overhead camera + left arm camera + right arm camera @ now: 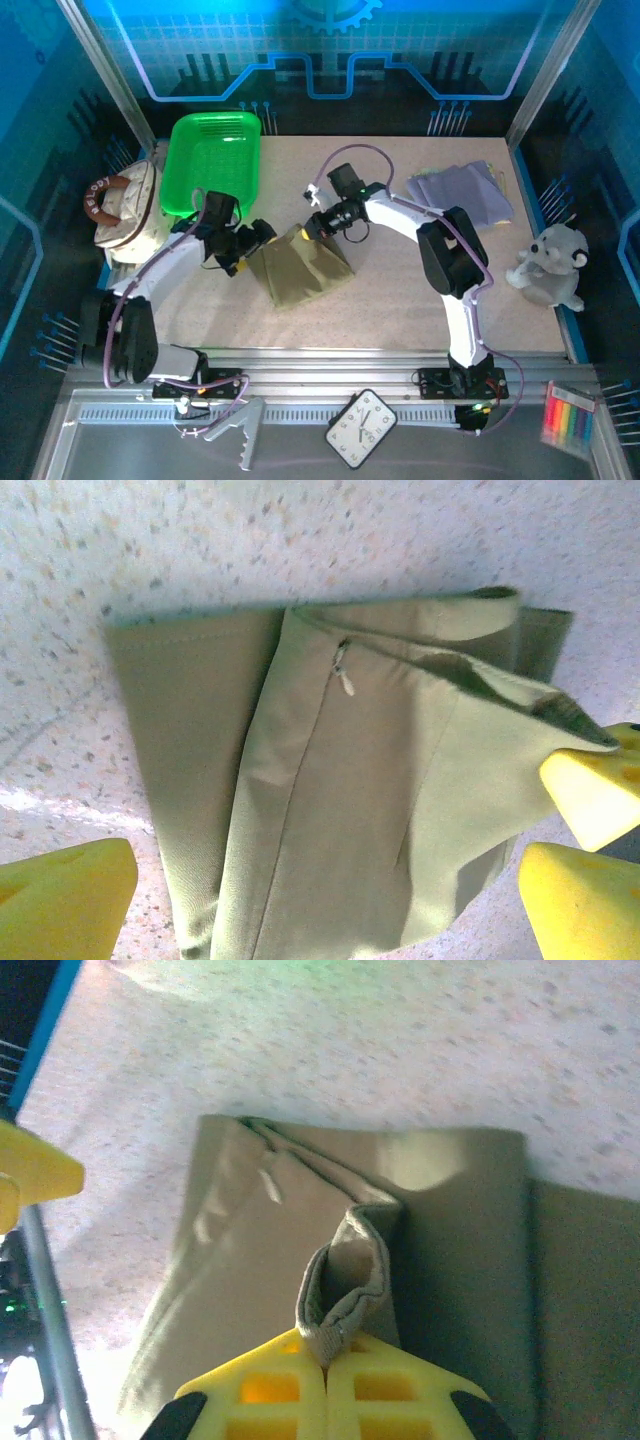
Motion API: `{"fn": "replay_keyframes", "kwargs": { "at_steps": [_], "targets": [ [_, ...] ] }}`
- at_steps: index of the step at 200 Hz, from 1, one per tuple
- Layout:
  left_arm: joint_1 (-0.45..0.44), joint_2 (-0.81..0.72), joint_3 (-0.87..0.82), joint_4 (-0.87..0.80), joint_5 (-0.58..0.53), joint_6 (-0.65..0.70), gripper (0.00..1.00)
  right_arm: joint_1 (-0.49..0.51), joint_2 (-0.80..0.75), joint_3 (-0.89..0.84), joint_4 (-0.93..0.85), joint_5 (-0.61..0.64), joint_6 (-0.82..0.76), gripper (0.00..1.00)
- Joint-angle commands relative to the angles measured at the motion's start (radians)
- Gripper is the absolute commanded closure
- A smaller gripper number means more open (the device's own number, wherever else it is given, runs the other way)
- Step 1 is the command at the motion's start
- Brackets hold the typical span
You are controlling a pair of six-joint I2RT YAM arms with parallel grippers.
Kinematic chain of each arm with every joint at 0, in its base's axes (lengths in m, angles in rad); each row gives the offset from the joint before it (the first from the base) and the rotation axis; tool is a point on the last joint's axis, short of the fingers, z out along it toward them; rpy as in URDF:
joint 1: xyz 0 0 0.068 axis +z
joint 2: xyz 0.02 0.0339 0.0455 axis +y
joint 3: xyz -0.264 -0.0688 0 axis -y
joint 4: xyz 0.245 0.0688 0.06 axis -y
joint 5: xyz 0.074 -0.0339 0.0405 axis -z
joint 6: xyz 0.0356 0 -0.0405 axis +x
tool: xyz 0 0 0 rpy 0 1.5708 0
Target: Fold and stack the skirts
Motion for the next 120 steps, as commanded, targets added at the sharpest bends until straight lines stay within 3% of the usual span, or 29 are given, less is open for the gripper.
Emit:
{"fn": "replay_keyframes", "kwargs": {
  "at_steps": [1, 30, 62, 120],
  "targets": [
    [0.021, -0.05, 0.037, -0.021, -0.035, 0.089, 0.01, 0.014, 0.067, 0.081, 0.026, -0.054, -0.027, 1.0],
    [0.023, 0.036, 0.074, -0.126, -0.077, 0.134, 0.01, 0.012, 0.168, 0.177, -0.043, 0.039, -0.008, 1.0],
    [-0.006, 0.146, 0.093, -0.143, -0.082, 0.129, 0.09, -0.004, 0.111, 0.117, 0.007, 0.112, 0.052, 1.0],
    [-0.062, 0.392, 0.273, -0.201, -0.161, 0.191, 0.27, -0.023, 0.065, 0.052, 0.03, 0.092, 0.089, 1.0]
  ]
}}
